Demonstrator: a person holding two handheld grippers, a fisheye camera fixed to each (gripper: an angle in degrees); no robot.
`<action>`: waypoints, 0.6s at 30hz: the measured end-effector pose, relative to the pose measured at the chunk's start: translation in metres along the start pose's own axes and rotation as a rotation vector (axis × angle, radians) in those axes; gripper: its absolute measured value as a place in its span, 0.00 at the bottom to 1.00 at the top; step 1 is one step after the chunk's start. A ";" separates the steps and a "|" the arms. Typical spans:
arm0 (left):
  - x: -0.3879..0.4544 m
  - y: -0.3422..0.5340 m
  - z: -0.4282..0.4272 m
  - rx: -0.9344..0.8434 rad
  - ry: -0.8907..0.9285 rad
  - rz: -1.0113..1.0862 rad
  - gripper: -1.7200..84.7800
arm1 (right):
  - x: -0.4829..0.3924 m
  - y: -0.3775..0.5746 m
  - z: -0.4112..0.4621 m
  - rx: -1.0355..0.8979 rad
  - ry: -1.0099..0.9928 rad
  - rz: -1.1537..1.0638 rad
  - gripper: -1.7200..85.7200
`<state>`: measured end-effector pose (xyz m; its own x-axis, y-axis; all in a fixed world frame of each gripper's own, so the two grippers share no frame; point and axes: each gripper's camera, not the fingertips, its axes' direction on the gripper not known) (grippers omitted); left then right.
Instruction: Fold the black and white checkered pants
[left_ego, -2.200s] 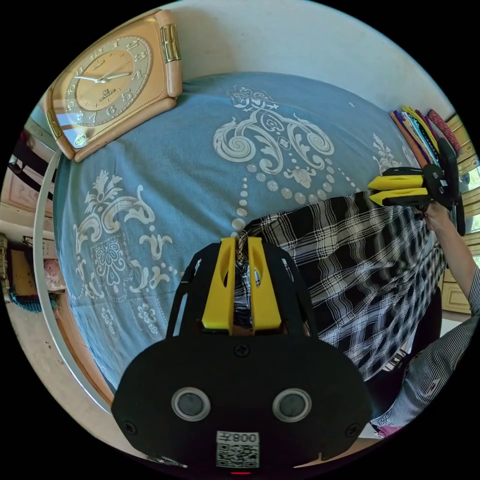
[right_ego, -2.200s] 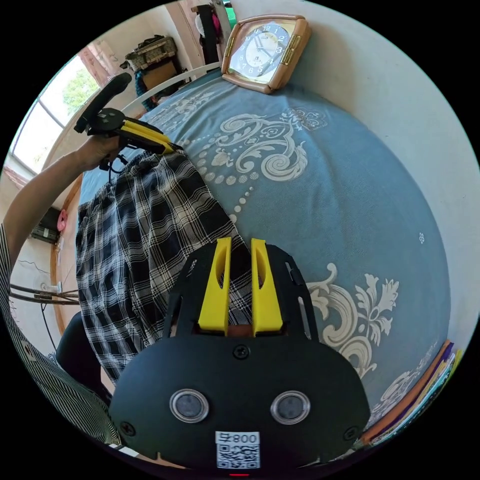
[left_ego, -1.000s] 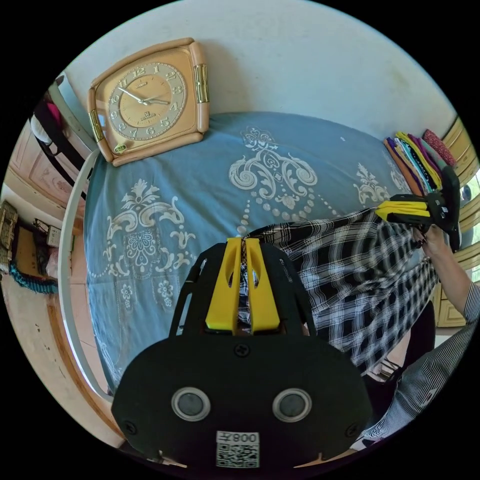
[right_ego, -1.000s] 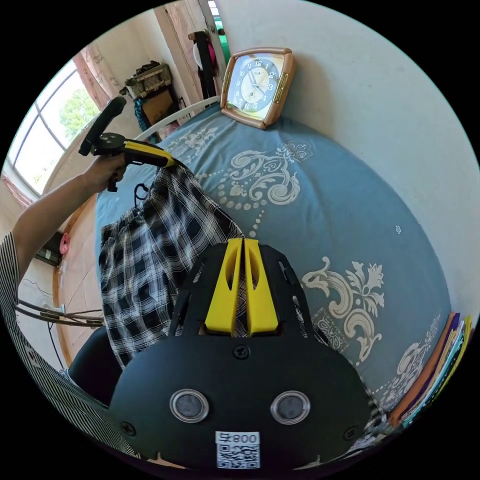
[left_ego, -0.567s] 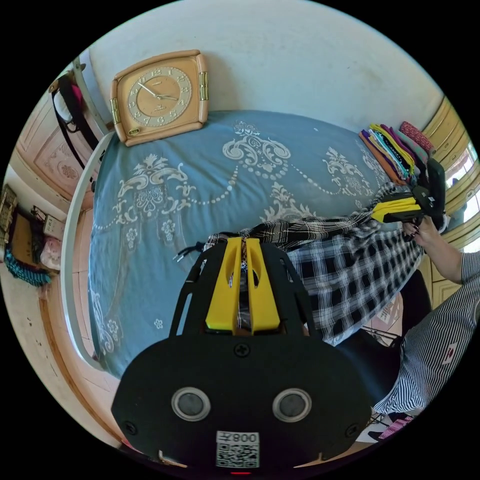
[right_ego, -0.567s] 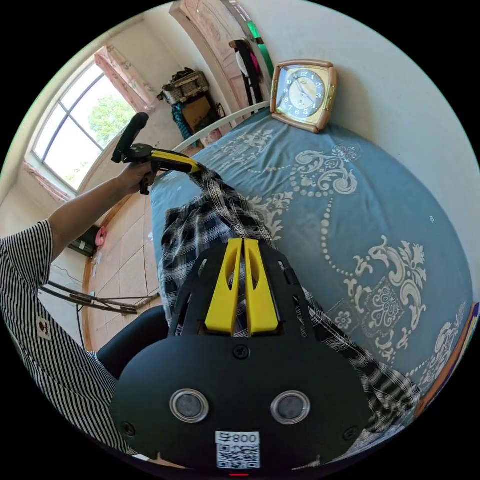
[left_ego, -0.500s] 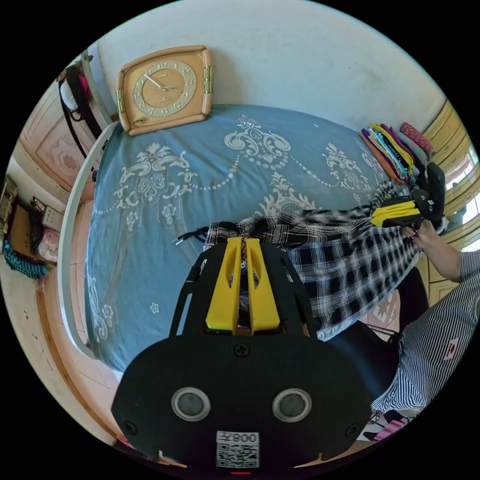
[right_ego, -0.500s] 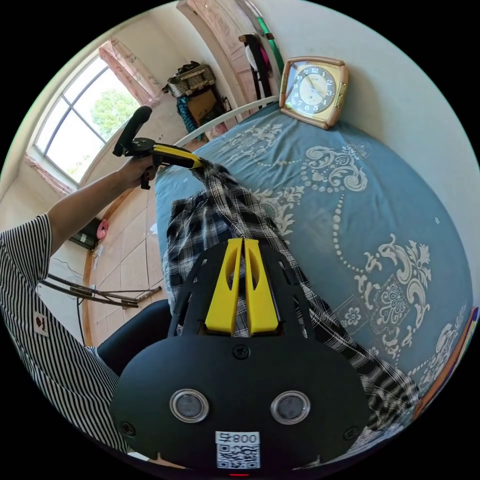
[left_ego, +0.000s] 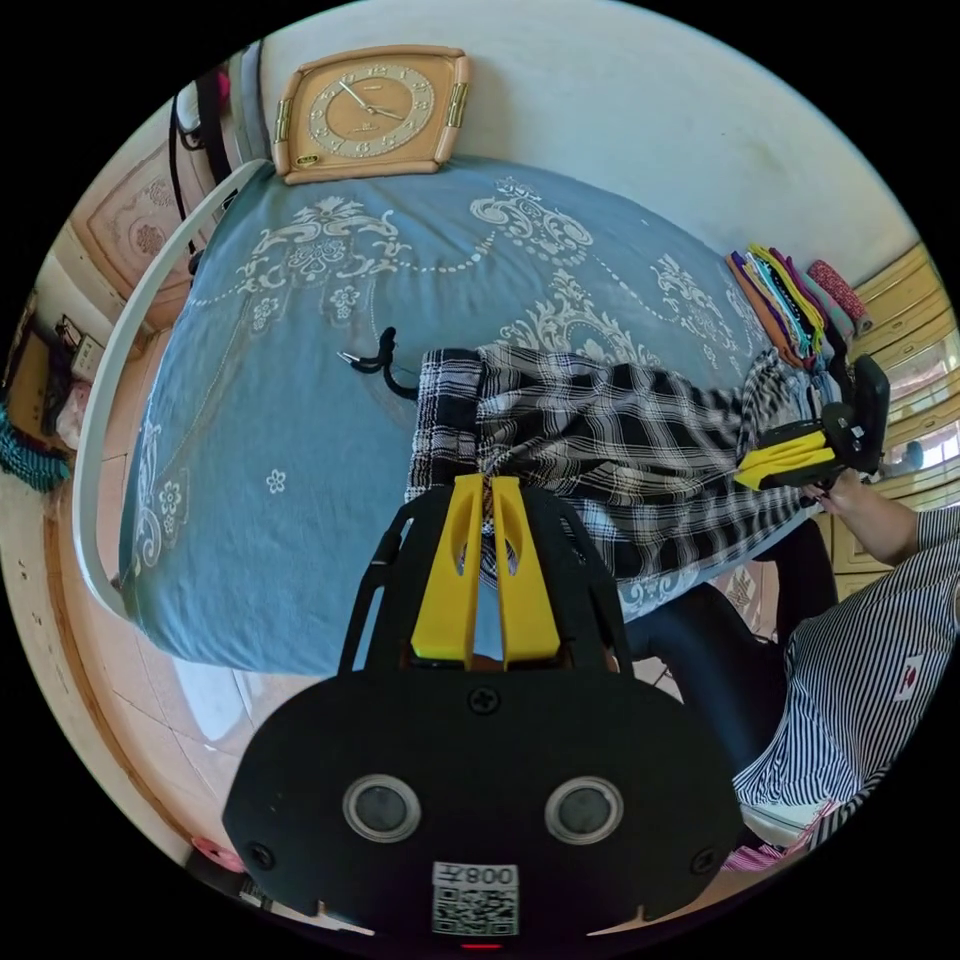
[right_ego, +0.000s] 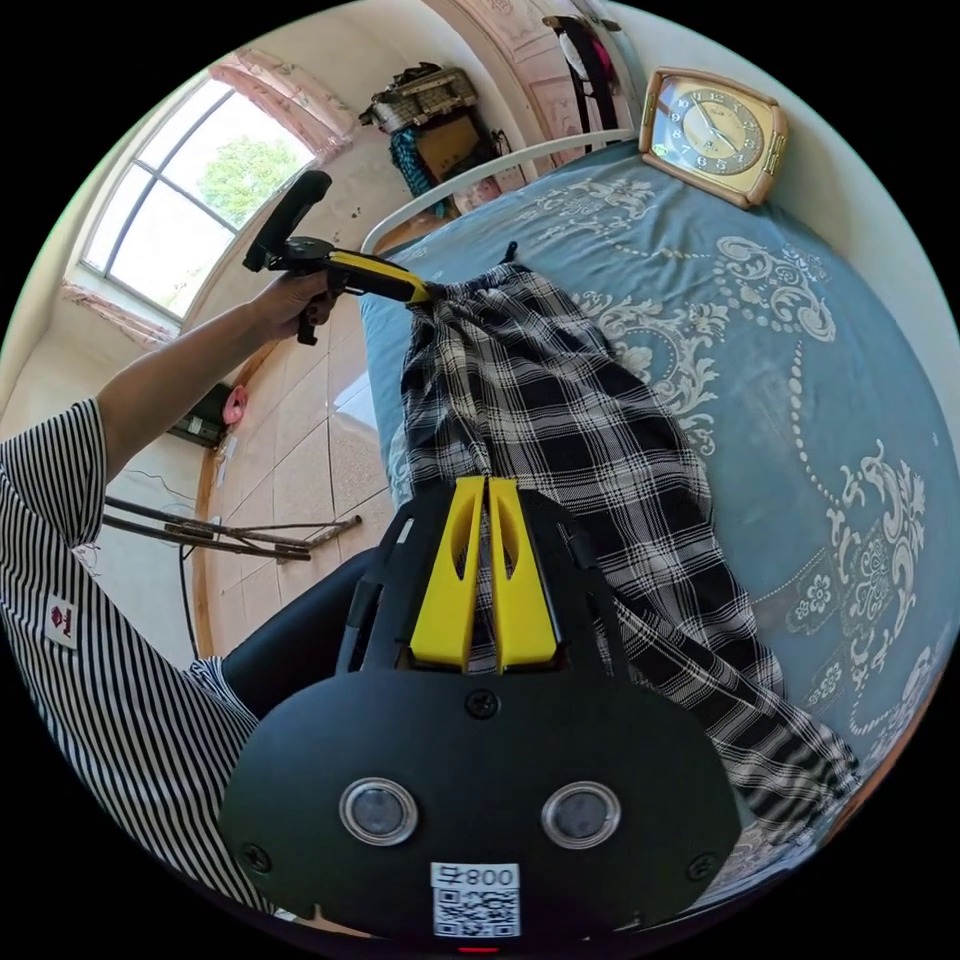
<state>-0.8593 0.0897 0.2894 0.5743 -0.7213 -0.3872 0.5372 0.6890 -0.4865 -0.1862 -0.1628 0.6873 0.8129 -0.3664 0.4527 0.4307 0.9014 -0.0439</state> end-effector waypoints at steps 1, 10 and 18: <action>-0.002 0.007 -0.001 0.001 0.003 -0.002 0.03 | -0.007 0.001 0.007 -0.013 0.001 -0.008 0.02; -0.009 0.059 -0.010 -0.037 -0.012 0.035 0.03 | -0.052 0.011 0.049 -0.100 -0.027 -0.045 0.02; -0.022 0.100 -0.008 -0.077 0.001 0.033 0.03 | -0.078 0.017 0.090 -0.179 -0.034 -0.060 0.03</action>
<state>-0.8235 0.1740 0.2433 0.5903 -0.6981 -0.4052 0.4687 0.7052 -0.5320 -0.2777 -0.0985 0.7318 0.7712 -0.4077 0.4889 0.5436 0.8214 -0.1725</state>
